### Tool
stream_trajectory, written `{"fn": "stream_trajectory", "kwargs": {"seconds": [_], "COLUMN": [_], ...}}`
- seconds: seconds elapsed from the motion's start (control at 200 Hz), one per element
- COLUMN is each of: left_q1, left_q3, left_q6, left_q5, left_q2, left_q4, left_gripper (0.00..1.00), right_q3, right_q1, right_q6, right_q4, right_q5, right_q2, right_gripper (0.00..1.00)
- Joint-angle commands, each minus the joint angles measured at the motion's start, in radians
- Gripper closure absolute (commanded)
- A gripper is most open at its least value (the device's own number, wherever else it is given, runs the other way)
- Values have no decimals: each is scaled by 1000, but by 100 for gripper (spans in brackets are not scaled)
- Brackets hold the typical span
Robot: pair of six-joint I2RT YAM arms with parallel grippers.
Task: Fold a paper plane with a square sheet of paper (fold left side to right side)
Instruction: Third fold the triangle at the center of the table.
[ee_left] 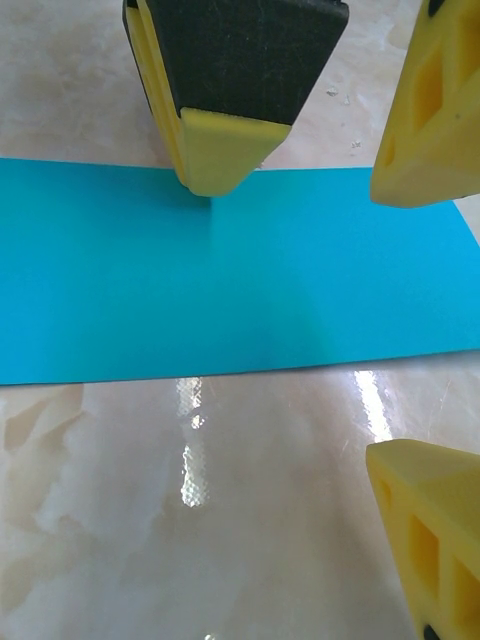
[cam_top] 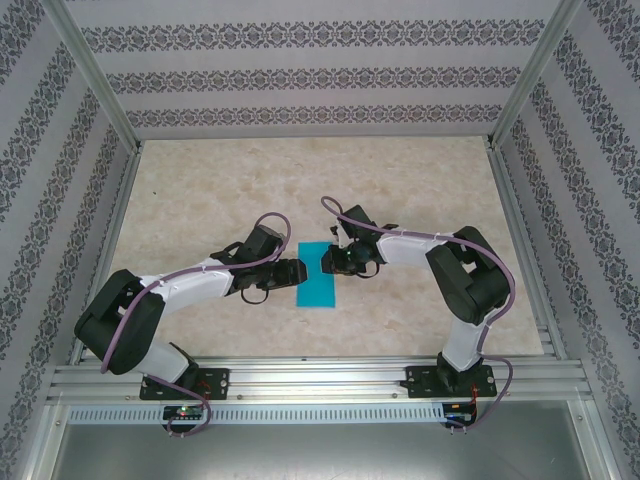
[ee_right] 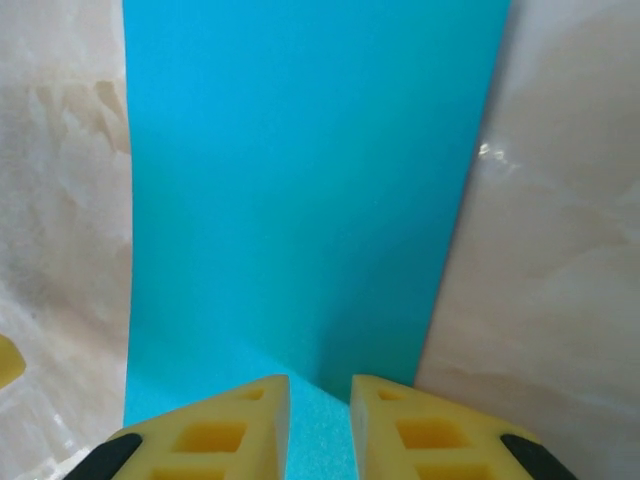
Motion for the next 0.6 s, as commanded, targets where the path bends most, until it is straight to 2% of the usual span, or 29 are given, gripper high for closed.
{"fn": "stream_trajectory", "kwargs": {"seconds": [0.0, 0.185, 0.355, 0.594], "left_q1": [-12, -22, -43, -56], "left_q3": [-14, -17, -3, -2], "left_q6": [-16, -51, -62, -69], "left_q5": [22, 76, 79, 68], "left_q2": [16, 72, 100, 121], "left_q4": [28, 120, 137, 134], "left_gripper": [36, 41, 45, 46], "right_q3": [16, 10, 12, 10], "right_q1": [-7, -15, -15, -17], "right_q6": [-33, -37, -34, -38], "right_q4": [-70, -66, -63, -62], "right_q5": [73, 62, 50, 49], "right_q2": [20, 29, 32, 30], "right_gripper": [76, 78, 79, 80]}}
